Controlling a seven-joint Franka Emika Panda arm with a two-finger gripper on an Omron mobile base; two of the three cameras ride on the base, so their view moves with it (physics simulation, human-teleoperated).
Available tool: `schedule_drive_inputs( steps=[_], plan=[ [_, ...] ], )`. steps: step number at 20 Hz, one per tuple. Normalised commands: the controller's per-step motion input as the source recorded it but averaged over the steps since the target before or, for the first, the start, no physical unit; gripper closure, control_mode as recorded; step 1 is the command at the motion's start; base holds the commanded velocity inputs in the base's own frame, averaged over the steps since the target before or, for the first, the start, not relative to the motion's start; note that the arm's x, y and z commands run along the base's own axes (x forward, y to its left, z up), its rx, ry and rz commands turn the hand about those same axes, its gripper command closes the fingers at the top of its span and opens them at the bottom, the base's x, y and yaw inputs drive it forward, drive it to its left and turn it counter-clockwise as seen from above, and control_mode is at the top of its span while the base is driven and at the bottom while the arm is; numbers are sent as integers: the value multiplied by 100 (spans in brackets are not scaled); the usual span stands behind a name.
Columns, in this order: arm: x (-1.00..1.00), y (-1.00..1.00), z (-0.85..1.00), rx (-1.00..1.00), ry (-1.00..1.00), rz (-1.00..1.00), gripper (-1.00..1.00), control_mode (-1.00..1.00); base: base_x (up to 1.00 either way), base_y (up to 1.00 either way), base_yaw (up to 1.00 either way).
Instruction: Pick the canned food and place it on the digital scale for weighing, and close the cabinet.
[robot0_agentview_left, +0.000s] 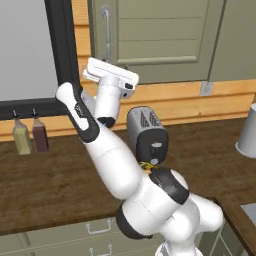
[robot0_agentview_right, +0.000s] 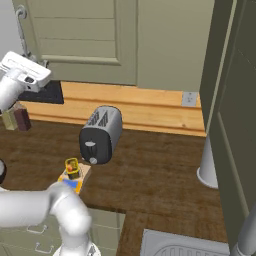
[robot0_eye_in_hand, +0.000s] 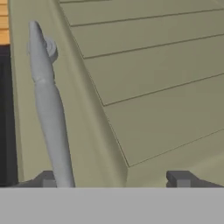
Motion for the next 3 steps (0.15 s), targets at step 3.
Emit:
schedule_drive_inputs(
  steps=[3],
  plan=[
    [10, -80, -6, 0, 15, 0, -100, -100, 0, 0, 0]
  ],
)
